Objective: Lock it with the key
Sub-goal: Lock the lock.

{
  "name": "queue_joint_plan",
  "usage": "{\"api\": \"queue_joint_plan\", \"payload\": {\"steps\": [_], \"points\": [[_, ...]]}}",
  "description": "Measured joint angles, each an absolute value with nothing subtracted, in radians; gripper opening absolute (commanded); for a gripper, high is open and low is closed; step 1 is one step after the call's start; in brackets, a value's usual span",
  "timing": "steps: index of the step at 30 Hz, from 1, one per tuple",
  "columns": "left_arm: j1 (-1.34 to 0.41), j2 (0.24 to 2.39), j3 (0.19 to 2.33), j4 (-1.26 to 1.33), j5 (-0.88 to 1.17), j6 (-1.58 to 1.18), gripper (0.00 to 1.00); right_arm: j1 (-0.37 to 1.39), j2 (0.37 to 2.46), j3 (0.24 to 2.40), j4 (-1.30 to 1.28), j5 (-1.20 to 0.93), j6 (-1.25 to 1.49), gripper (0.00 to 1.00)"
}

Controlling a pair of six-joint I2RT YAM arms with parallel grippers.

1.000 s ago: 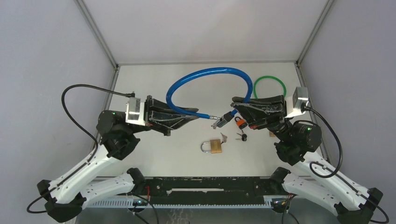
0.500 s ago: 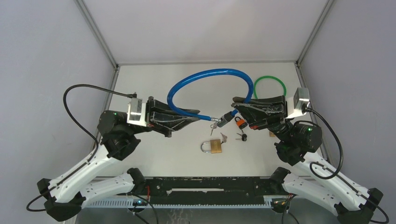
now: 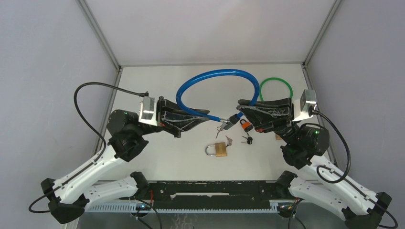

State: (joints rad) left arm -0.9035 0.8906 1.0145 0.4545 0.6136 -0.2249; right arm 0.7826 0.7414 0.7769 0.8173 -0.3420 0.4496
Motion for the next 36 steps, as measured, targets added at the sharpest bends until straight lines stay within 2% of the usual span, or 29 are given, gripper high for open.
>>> {"api": "queue_joint_plan", "payload": {"steps": [8, 18, 28, 29, 31, 36], "points": [[-0.932, 0.911, 1.014, 0.468, 0.595, -0.215, 0.0, 0.788, 0.756, 0.745, 0.878, -0.318, 0.452, 0.0], [-0.955, 0.955, 0.994, 0.553, 0.495, -0.234, 0.0, 0.804, 0.787, 0.691, 1.031, -0.178, 0.459, 0.0], [-0.955, 0.982, 0.994, 0.559, 0.482, -0.229, 0.01, 0.818, 0.843, 0.674, 1.156, -0.075, 0.485, 0.0], [-0.955, 0.986, 0.994, 0.558, 0.482, -0.23, 0.06, 0.818, 0.843, 0.673, 1.158, -0.067, 0.485, 0.0], [-0.955, 0.99, 0.994, 0.55, 0.485, -0.233, 0.27, 0.819, 0.838, 0.669, 1.158, -0.056, 0.484, 0.0], [-0.958, 0.986, 0.994, 0.524, 0.484, -0.222, 0.59, 0.828, 0.824, 0.666, 1.13, -0.052, 0.478, 0.0]]}}
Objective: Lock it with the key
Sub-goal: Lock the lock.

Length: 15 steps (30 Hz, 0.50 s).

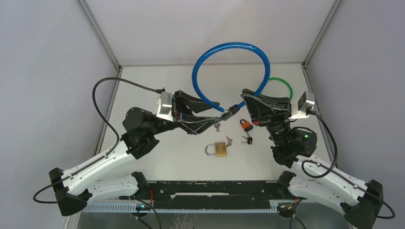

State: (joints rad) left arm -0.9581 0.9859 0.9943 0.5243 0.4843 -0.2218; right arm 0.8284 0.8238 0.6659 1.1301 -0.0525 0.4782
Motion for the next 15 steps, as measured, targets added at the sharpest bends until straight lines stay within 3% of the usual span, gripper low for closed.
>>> {"api": "queue_joint_plan", "payload": {"steps": [7, 12, 15], "points": [[-0.906, 0.942, 0.997, 0.411, 0.486, -0.171, 0.99, 0.831, 0.78, 0.648, 1.072, -0.024, 0.455, 0.0], [-0.868, 0.91, 0.996, 0.327, 0.54, -0.143, 1.0, 0.832, 0.781, 0.648, 1.093, -0.019, 0.461, 0.0], [-0.871, 0.933, 0.995, 0.35, 0.602, -0.171, 0.92, 0.835, 0.815, 0.648, 1.131, -0.017, 0.467, 0.0]]}}
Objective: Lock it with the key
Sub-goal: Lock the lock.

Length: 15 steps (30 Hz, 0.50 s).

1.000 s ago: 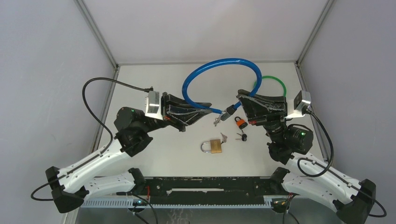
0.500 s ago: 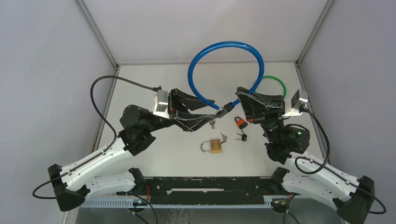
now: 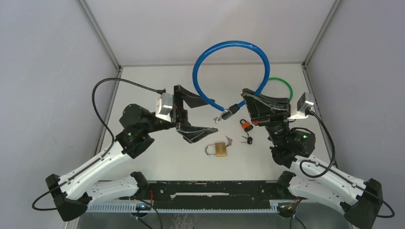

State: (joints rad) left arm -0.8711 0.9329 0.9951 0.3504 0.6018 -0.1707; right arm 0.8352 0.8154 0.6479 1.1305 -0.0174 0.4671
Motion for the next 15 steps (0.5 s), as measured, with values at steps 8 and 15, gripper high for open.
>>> {"api": "queue_joint_plan", "payload": {"steps": [8, 15], "points": [[-0.886, 1.044, 0.996, 0.387, 0.658, -0.235, 0.69, 0.867, 0.93, 0.648, 1.22, -0.015, 0.474, 0.0], [-0.886, 1.053, 0.996, 0.384, 0.646, -0.249, 0.26, 0.873, 0.95, 0.648, 1.278, -0.02, 0.473, 0.0]]}}
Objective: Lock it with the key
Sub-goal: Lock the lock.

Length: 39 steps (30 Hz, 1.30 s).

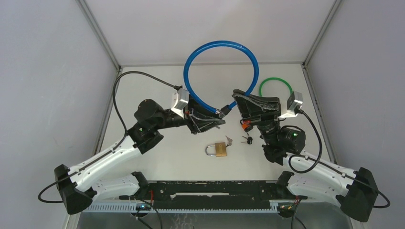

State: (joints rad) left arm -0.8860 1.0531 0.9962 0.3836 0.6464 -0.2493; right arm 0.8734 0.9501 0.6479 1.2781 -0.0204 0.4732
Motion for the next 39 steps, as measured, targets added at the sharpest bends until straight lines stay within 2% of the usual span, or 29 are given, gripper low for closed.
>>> {"api": "queue_joint_plan", "payload": {"steps": [4, 9, 10, 12, 16, 17, 18, 25, 31, 34, 36, 39], "points": [[-0.884, 1.053, 0.997, 0.384, 0.641, -0.25, 0.01, 0.879, 0.942, 0.648, 1.286, -0.028, 0.471, 0.0], [-0.884, 1.053, 0.997, 0.385, 0.641, -0.255, 0.0, 0.878, 0.936, 0.648, 1.275, -0.032, 0.471, 0.0], [-0.881, 1.052, 0.997, 0.382, 0.644, -0.255, 0.0, 0.875, 0.927, 0.648, 1.256, -0.04, 0.47, 0.09], [-0.873, 1.047, 0.997, 0.366, 0.661, -0.254, 0.0, 0.849, 0.887, 0.648, 1.175, -0.088, 0.466, 0.38], [-0.859, 1.016, 0.997, 0.262, 0.669, -0.199, 0.0, 0.769, 0.762, 0.676, 0.893, -0.224, 0.418, 0.69], [-0.857, 1.006, 0.997, 0.234, 0.669, -0.178, 0.0, 0.749, 0.729, 0.695, 0.814, -0.257, 0.394, 0.88], [-0.856, 0.996, 0.997, 0.208, 0.669, -0.156, 0.0, 0.738, 0.712, 0.706, 0.77, -0.28, 0.383, 0.98], [-0.855, 0.972, 1.005, 0.099, 0.678, -0.057, 0.0, 0.699, 0.698, 0.813, 0.493, -0.511, 0.279, 0.99], [-0.854, 0.972, 1.016, 0.041, 0.692, -0.005, 0.0, 0.684, 0.817, 0.878, 0.334, -0.649, 0.234, 0.84], [-0.854, 0.972, 1.024, 0.014, 0.693, 0.012, 0.0, 0.682, 0.842, 0.879, 0.278, -0.694, 0.223, 0.8], [-0.85, 0.972, 1.024, 0.004, 0.693, 0.019, 0.0, 0.679, 0.843, 0.881, 0.255, -0.718, 0.221, 0.71], [-0.849, 0.972, 1.024, -0.003, 0.696, 0.024, 0.0, 0.68, 0.844, 0.892, 0.237, -0.743, 0.223, 0.5]]}}
